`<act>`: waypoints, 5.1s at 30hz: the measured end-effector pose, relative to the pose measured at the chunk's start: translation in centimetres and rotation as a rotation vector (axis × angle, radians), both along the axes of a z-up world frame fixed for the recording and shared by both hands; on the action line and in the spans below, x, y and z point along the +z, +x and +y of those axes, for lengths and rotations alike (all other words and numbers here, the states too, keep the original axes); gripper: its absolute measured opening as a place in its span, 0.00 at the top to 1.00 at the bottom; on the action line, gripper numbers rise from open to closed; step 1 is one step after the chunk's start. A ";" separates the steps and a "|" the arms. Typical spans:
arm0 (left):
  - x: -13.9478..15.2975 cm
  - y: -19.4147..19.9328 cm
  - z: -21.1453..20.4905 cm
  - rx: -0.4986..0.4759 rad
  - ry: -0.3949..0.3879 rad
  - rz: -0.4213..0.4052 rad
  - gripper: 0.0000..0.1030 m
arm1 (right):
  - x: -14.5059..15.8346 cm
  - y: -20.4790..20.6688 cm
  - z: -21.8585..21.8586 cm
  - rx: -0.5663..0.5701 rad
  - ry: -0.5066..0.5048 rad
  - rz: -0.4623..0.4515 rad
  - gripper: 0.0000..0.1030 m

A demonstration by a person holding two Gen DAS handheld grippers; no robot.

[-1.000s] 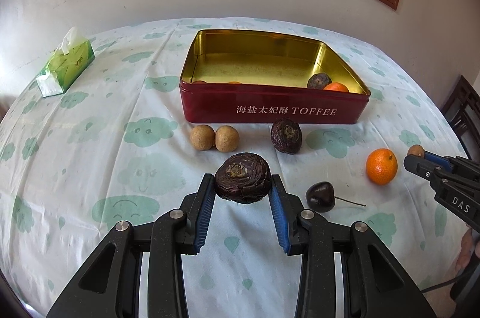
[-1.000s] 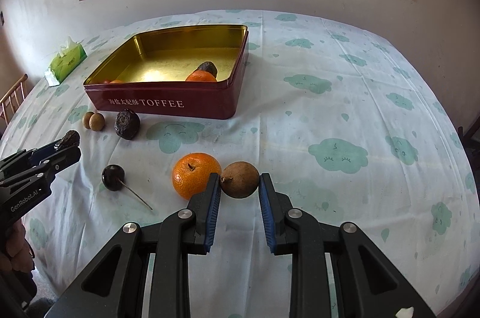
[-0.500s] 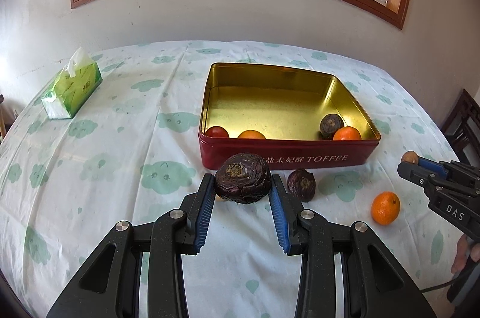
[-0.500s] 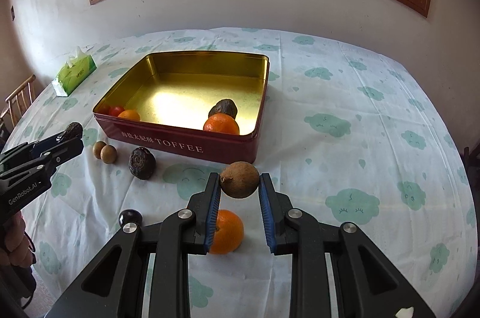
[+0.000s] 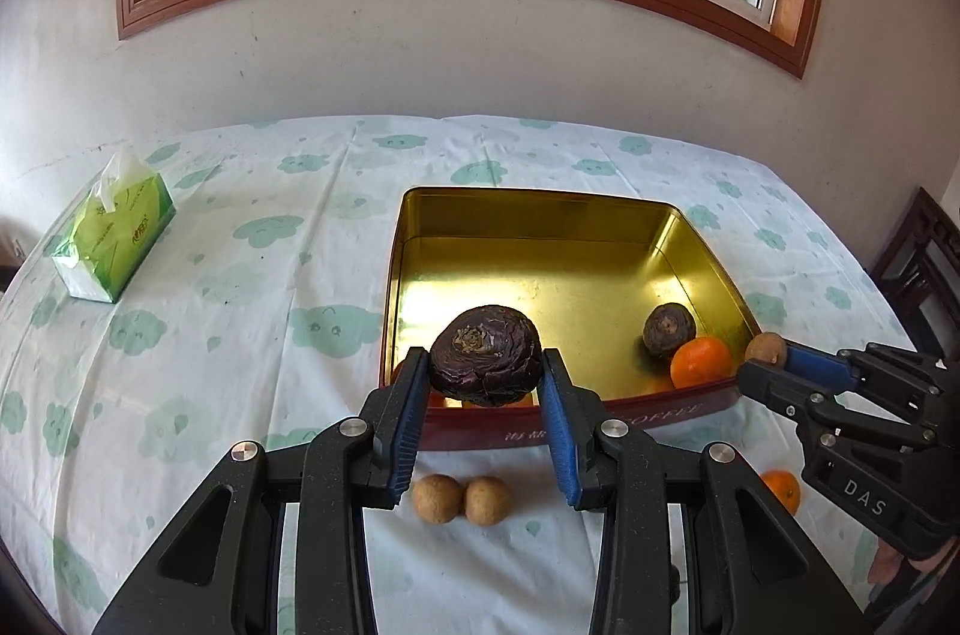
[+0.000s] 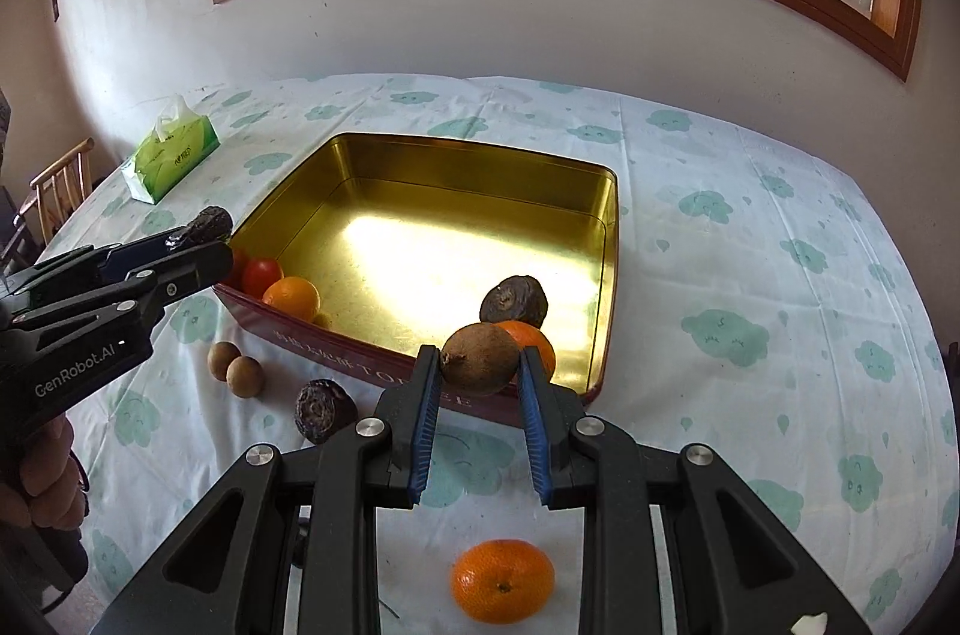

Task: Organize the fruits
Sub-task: 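Carry the brown fruit and dried fruit over the tin and lower them, then open both tools to drop the two fruits into the tin, then withdraw both tools from the tin toward the remaining fruits, then close the right tool on the tangerine, then close the left tool on the dark cherry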

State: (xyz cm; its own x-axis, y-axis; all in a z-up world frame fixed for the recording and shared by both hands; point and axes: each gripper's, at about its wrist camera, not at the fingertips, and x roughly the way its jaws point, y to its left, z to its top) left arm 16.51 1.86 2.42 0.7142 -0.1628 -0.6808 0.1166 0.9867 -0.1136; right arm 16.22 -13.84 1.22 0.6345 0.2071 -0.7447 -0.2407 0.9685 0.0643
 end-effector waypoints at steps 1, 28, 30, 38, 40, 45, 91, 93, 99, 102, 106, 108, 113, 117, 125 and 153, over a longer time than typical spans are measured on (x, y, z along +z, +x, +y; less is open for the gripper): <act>-0.2 0.3 0.0 0.000 0.003 0.005 0.63 | 0.0 0.3 0.3 0.006 -0.001 0.002 0.77; -3.4 3.6 -0.2 0.003 0.052 0.078 0.63 | -2.4 3.9 2.9 0.049 0.013 0.063 0.76; -3.4 3.7 -0.3 0.000 0.058 0.077 0.63 | -2.4 4.0 2.9 0.049 0.012 0.063 0.76; -3.4 3.7 -0.4 0.001 0.063 0.082 0.62 | -2.6 4.3 2.4 0.035 0.019 0.070 0.71; -3.5 3.7 -0.4 -0.001 0.062 0.085 0.61 | -2.6 4.3 2.4 0.036 0.018 0.070 0.70; -3.4 3.5 -0.5 -0.003 0.063 0.091 0.55 | -2.4 4.1 2.2 0.035 0.022 0.068 0.67; -6.5 -13.4 -1.1 0.015 0.101 0.159 0.49 | -5.6 -11.8 -5.4 -0.082 0.036 0.145 0.66; -6.7 -13.3 -1.1 0.019 0.097 0.165 0.49 | -5.7 -11.7 -5.1 -0.075 0.034 0.147 0.66; -6.8 -13.4 -1.1 0.020 0.099 0.160 0.49 | -6.0 -11.2 -4.5 -0.062 0.025 0.150 0.66; -6.9 -13.3 -1.1 0.020 0.103 0.157 0.49 | -6.0 -10.7 -4.2 -0.058 0.015 0.144 0.66; -6.9 -13.2 -1.2 0.018 0.103 0.152 0.49 | -6.1 -10.0 -3.7 -0.050 0.005 0.137 0.66; -6.9 -13.1 -1.3 0.015 0.104 0.151 0.49 | -6.1 -9.5 -3.5 -0.046 -0.003 0.133 0.64; -6.9 -12.8 -1.6 0.007 0.105 0.150 0.49 | -6.1 -8.2 -2.7 -0.034 -0.015 0.126 0.62; -6.9 -12.5 -2.1 -0.002 0.106 0.151 0.49 | -6.2 -7.3 -2.3 -0.035 -0.024 0.120 0.62; -6.9 -12.4 -3.7 -0.053 0.111 0.152 0.49 | -6.2 -7.2 -2.4 -0.039 -0.031 0.108 0.64; -6.9 -9.2 -8.9 -0.147 0.111 0.132 0.49 | -6.3 -9.4 -6.5 -0.140 0.016 0.114 0.64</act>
